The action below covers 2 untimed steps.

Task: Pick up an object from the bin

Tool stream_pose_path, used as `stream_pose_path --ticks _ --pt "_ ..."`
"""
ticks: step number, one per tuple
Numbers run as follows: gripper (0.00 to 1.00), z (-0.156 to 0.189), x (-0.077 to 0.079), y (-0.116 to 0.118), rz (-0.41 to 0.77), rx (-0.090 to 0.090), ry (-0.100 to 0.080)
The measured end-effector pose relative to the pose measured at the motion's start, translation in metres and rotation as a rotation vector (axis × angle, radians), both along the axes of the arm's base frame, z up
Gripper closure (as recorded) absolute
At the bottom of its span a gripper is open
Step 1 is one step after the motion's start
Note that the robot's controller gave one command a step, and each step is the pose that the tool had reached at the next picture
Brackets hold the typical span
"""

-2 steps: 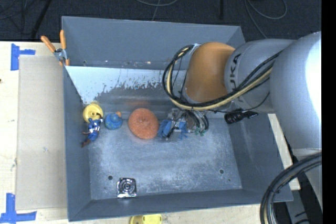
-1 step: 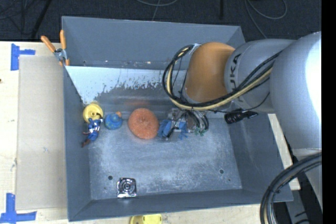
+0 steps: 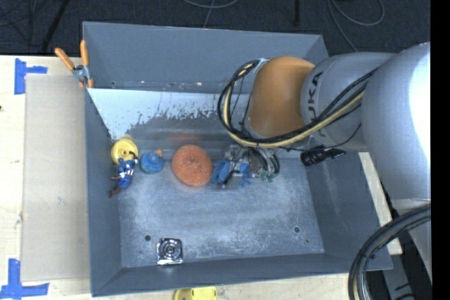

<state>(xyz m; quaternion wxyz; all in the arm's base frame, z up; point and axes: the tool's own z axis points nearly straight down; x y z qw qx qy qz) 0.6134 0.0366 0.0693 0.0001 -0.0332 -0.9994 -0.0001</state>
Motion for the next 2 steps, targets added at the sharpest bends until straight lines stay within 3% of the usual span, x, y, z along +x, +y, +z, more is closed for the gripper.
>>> stream_pose_path --ticks 2 --pt "1.00 0.0000 0.0000 0.0000 0.000 0.000 0.000"
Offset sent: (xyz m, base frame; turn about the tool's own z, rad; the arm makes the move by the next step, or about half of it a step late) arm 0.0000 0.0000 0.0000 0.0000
